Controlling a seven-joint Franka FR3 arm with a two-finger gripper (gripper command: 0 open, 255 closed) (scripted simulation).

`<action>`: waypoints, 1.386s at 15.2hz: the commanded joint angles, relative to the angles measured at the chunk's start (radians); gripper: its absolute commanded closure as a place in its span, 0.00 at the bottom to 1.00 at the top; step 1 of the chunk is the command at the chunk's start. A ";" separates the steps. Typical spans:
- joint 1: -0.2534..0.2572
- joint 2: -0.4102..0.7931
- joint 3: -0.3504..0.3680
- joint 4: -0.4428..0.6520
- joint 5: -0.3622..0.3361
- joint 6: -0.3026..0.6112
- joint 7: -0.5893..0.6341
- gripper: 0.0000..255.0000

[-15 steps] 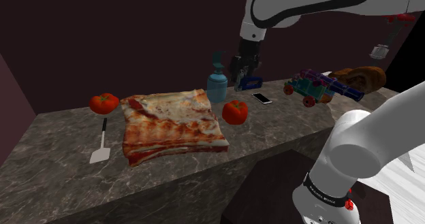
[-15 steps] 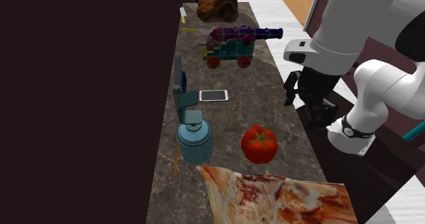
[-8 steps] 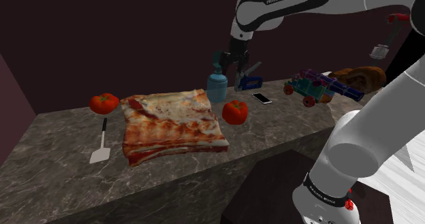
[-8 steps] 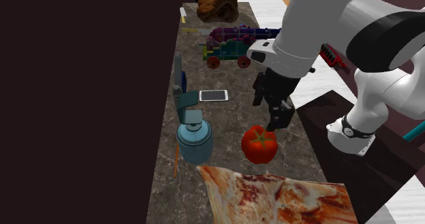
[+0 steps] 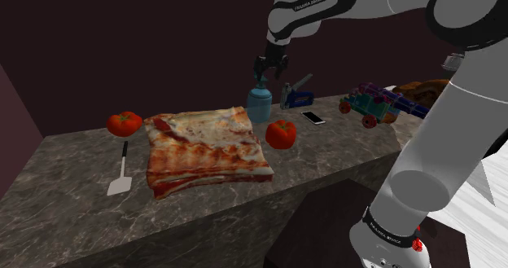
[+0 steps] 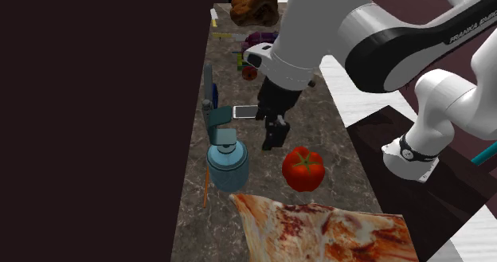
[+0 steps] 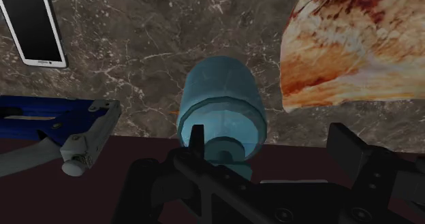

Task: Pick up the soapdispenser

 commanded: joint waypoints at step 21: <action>-0.028 0.174 -0.027 0.102 0.013 0.132 0.014 1.00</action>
